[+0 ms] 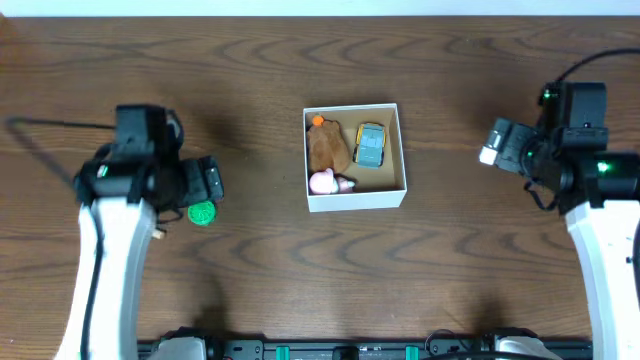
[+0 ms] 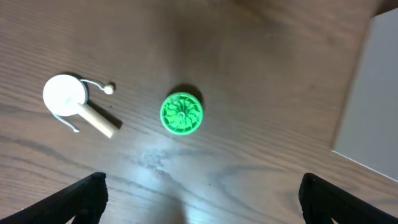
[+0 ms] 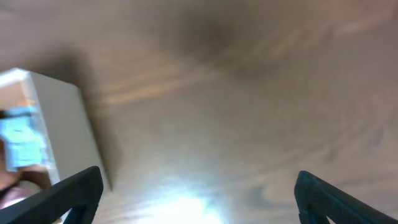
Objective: Pack container
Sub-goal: 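Reach the left gripper down and grasp the green round toy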
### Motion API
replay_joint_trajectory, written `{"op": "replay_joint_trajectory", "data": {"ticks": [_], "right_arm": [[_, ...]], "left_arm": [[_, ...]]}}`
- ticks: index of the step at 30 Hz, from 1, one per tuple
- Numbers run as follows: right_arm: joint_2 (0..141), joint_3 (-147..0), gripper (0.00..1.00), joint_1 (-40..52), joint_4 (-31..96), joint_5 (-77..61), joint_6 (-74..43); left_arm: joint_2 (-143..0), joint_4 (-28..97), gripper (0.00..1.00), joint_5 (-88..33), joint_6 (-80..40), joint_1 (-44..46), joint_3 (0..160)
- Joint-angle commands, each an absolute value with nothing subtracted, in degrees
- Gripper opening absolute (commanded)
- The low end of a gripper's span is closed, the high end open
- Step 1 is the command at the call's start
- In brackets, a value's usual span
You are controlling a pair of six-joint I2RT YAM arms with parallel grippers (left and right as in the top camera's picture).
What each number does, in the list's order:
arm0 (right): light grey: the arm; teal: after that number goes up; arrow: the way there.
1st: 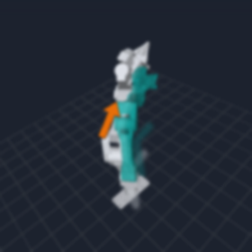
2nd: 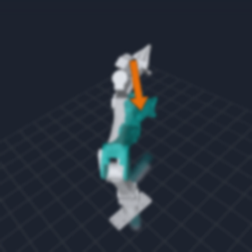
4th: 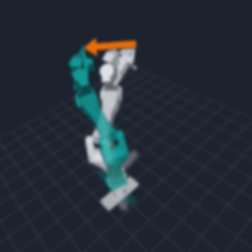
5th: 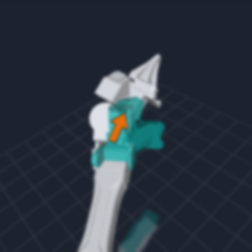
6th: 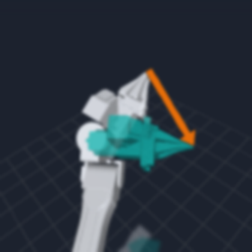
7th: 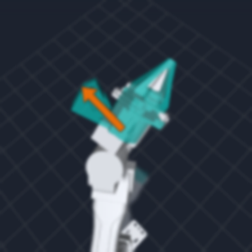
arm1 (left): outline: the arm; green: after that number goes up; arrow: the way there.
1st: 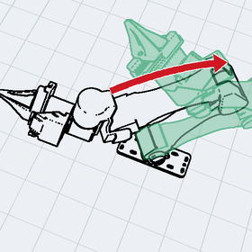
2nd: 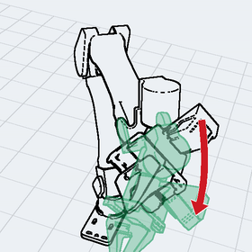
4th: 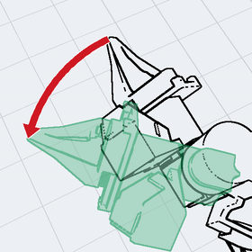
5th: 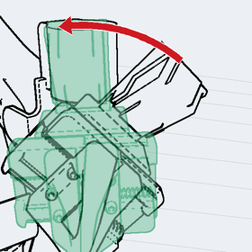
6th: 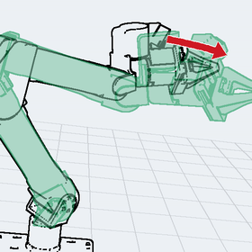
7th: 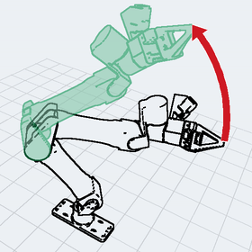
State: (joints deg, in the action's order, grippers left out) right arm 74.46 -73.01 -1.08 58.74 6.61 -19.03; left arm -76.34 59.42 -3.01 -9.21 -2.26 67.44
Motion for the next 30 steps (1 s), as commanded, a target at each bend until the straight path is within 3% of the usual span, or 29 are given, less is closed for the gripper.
{"op": "replay_joint_trajectory", "data": {"ticks": [1, 17, 30], "right_arm": [[76.8, -70.1, 0.99, -3.1, 59.4, 3.8, -20.0], [79.8, -65.8, 0.99, -3.0, 58.0, 4.1, -17.5], [79.8, -65.8, 0.99, -3.0, 57.9, 4.5, -17.5]], "left_arm": [[-83.0, 58.3, 0.98, -1.7, -8.9, -2.6, 68.2], [-102.8, 48.8, 0.98, 0.6, -9.1, -5.3, 65.6], [-104.3, 44.8, 0.98, -0.9, -9.5, -5.3, 59.3]]}}
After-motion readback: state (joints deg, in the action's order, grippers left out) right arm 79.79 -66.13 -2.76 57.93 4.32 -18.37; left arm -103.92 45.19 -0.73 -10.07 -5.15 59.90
